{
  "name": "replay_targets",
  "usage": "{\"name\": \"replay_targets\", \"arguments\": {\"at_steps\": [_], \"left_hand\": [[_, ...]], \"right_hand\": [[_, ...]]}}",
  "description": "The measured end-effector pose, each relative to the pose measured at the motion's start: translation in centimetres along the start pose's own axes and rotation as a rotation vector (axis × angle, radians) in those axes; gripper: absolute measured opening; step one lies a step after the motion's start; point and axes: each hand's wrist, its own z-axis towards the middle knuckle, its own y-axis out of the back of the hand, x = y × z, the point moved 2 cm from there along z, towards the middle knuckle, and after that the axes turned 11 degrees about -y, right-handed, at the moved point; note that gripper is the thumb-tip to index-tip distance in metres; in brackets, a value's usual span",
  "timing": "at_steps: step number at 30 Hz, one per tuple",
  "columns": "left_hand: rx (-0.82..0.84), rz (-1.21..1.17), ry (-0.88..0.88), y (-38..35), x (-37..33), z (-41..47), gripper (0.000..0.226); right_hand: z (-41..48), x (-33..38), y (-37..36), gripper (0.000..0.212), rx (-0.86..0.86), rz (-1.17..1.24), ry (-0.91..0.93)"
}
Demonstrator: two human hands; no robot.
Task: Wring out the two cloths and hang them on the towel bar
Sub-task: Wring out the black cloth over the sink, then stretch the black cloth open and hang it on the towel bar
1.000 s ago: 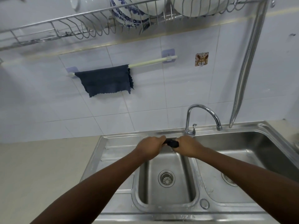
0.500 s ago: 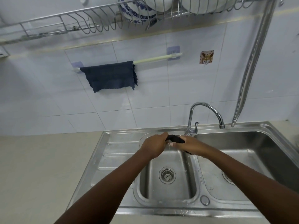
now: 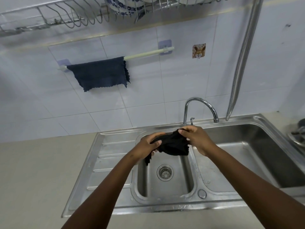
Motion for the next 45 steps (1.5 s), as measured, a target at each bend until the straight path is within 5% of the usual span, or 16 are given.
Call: {"name": "replay_targets", "arguments": {"at_steps": [6, 13, 19, 21, 24, 31, 34, 37, 41, 45], "left_hand": [[0.03, 0.195, 0.053, -0.6, -0.4, 0.2, 0.027], [0.101, 0.38, 0.004, 0.0, 0.5, 0.6, 0.036], [-0.081, 0.49, -0.076, 1.8, -1.1, 1.6, 0.024], [-0.152, 0.532, -0.067, 3.0, -1.6, 2.1, 0.016], [-0.212, 0.708, -0.035, 4.8, -2.4, 3.0, 0.004], [0.07, 1.085, 0.126, 6.4, -3.8, 4.5, 0.027], [-0.126, 1.037, 0.04, 6.7, -4.9, 4.1, 0.035], [-0.435, 0.975, -0.16, 7.4, -4.9, 3.2, 0.028], [-0.333, 0.89, -0.005, 7.1, -3.4, 2.4, 0.025], [-0.435, 0.781, -0.042, 6.3, -3.4, 2.2, 0.028]], "right_hand": [[-0.6, 1.9, 0.3, 0.014, -0.276, -0.303, 0.358], [-0.4, 2.6, 1.3, 0.014, -0.179, -0.275, 0.341], [0.1, 3.6, 2.1, 0.012, -0.059, -0.394, 0.323], [0.6, 4.0, 2.9, 0.01, -0.039, -0.542, 0.291], [1.6, 4.2, 4.2, 0.033, -0.042, -0.85, 0.294], [2.5, 5.4, 5.3, 0.038, 0.006, -1.413, 0.284], [1.2, 7.0, 5.6, 0.025, -0.113, -1.334, 0.404], [-0.5, 7.4, 6.1, 0.02, -0.414, -1.046, 0.622], [0.1, 5.0, 5.8, 0.019, -0.26, -1.15, 0.357], [0.3, 5.0, 6.2, 0.021, -0.383, -0.985, 0.39]]}}
